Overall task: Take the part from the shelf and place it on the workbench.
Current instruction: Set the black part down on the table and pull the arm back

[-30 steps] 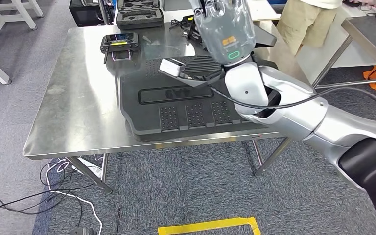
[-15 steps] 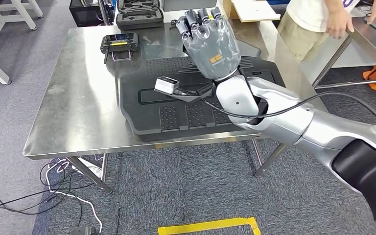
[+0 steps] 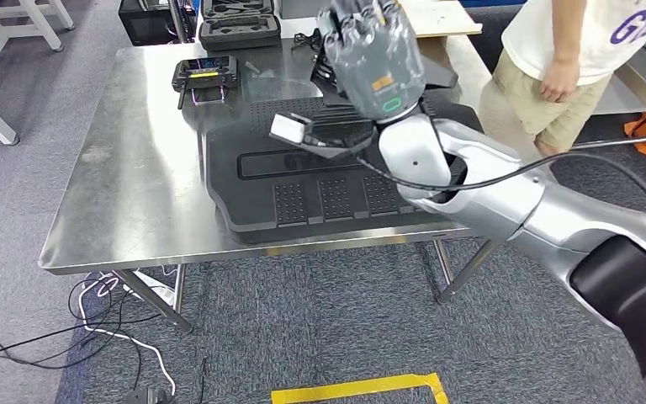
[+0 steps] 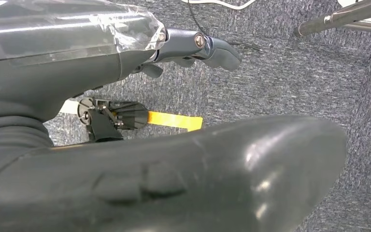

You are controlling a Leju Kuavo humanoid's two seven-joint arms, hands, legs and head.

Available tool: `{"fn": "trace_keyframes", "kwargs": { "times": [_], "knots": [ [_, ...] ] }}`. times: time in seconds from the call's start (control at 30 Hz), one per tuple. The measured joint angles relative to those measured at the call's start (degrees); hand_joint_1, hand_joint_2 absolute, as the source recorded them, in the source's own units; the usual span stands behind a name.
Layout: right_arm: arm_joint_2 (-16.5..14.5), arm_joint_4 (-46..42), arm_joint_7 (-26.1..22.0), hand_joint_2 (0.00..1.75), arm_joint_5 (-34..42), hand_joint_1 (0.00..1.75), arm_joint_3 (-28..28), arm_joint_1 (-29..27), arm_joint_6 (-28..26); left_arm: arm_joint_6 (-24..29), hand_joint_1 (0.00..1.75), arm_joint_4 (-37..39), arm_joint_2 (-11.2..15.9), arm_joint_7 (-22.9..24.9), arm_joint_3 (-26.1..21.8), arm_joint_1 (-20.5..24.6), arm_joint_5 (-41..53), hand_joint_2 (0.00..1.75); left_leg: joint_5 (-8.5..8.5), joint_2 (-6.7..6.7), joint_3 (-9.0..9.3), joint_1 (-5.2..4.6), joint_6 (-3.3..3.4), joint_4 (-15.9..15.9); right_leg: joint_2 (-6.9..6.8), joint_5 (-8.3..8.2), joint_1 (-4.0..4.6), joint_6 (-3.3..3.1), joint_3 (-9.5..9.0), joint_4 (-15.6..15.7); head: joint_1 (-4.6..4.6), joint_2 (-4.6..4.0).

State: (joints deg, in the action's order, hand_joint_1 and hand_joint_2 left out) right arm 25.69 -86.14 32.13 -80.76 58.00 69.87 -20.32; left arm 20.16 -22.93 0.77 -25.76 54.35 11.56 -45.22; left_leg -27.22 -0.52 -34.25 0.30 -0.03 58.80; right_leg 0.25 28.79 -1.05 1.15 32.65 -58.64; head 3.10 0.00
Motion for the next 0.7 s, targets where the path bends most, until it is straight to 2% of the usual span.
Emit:
{"fn": "trace_keyframes", "kwargs": {
  "times": [0.2, 0.37, 0.7],
  "knots": [
    [-0.33, 0.00, -0.55, 1.75, 0.00, 1.75, -2.08, 2.16, 1.07, -0.29, 0.00, -0.01, -0.12, -0.24, 0.03, -0.01, -0.21, 0.00, 0.00, 0.00, 0.00, 0.00, 0.00, -0.01, 0.00, 0.00, 0.01, 0.00, 0.00, 0.00, 0.01, 0.00],
    [-0.67, 0.01, -0.75, 1.75, 0.00, 1.75, -1.88, 4.19, 4.48, -0.68, 0.00, -0.01, -0.34, -0.27, 0.08, -0.01, -0.16, 0.00, 0.00, 0.00, 0.00, 0.00, 0.00, -0.02, -0.01, 0.00, 0.01, 0.00, -0.01, 0.00, 0.01, 0.00],
    [-1.59, 0.38, -0.71, 1.75, 0.00, 1.75, -0.88, 5.34, 5.56, -0.95, 0.00, 0.00, -0.46, -0.44, 0.08, -0.01, -0.07, 0.00, 0.00, 0.00, -0.01, 0.01, 0.00, -0.01, -0.01, 0.00, 0.01, 0.00, 0.00, 0.00, 0.00, 0.00]
  ]
}}
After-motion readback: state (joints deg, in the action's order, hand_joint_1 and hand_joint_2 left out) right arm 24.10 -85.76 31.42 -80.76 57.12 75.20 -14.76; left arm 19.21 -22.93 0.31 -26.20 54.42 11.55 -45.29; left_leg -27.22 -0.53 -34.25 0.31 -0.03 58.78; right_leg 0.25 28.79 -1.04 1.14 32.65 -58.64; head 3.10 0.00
